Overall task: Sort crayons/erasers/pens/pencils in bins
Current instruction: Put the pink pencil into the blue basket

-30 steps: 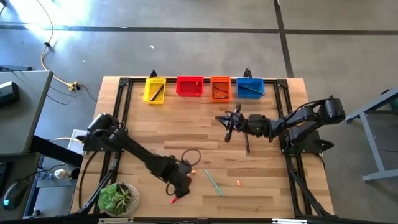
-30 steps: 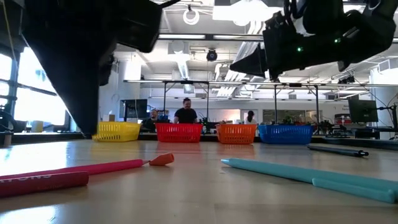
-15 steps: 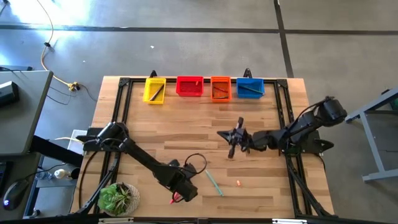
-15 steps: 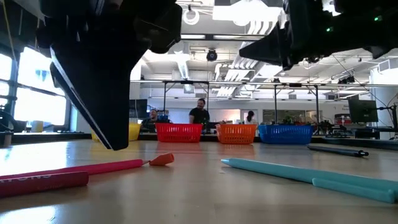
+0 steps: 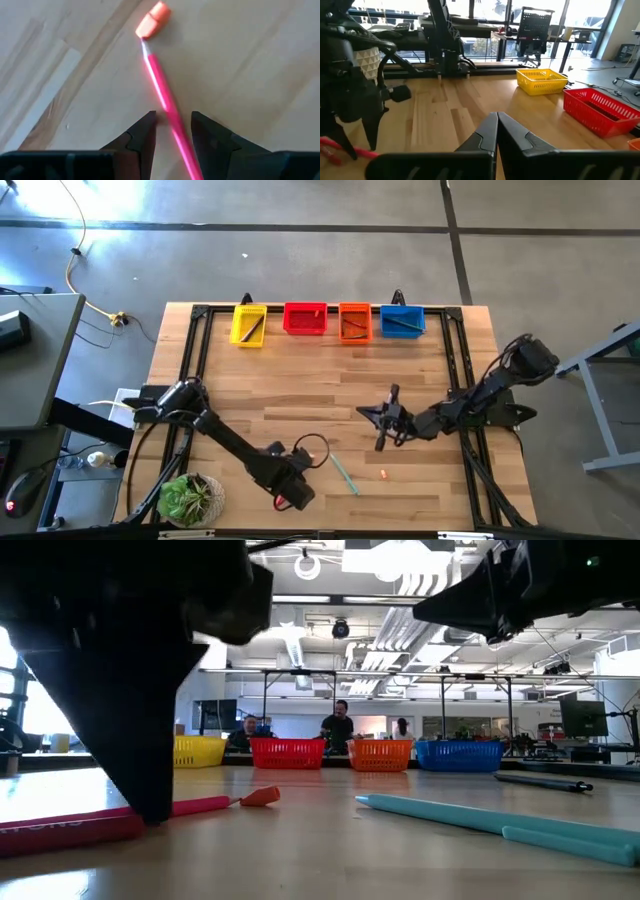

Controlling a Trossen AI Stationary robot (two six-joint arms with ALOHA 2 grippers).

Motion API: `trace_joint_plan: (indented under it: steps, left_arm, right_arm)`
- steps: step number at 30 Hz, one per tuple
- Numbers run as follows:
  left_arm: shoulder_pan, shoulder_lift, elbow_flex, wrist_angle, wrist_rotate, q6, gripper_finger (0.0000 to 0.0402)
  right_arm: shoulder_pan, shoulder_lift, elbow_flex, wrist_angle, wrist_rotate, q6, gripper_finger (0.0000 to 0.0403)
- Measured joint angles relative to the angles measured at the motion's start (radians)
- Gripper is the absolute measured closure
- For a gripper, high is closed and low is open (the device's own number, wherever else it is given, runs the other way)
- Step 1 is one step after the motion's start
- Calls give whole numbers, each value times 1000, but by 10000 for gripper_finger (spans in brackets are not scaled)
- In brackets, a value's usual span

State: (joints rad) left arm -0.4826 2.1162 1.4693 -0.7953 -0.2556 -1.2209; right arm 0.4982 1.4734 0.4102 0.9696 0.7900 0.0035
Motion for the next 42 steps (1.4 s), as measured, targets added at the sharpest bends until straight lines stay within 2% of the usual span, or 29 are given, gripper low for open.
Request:
trace_joint_plan:
  steps: [7, 15, 19, 27, 31, 38, 42]
  left_arm:
    - [-6, 16, 3, -21, -1, -7, 299]
    - [-5, 19, 3, -42, 16, 48, 371]
    - [-5, 9, 1, -105, 3, 84, 396]
    - [-1, -14, -7, -203, -9, 137, 400]
    - [-1, -36, -13, -276, -21, 141, 400]
    - [-2, -124, -133, -137, -33, 164, 400]
    - [-1, -187, -215, -63, -46, 178, 400]
  right_arm:
    - [45, 0, 0, -16, 57, 17, 403]
    - [53, 0, 0, -24, 72, 29, 403]
    - [53, 0, 0, -30, 72, 44, 403]
    - [53, 0, 0, -79, 74, 68, 403]
    - [40, 0, 0, -64, 74, 21, 403]
    - [-14, -12, 3, 54, 53, -132, 403]
    - [-39, -36, 23, 50, 22, -188, 403]
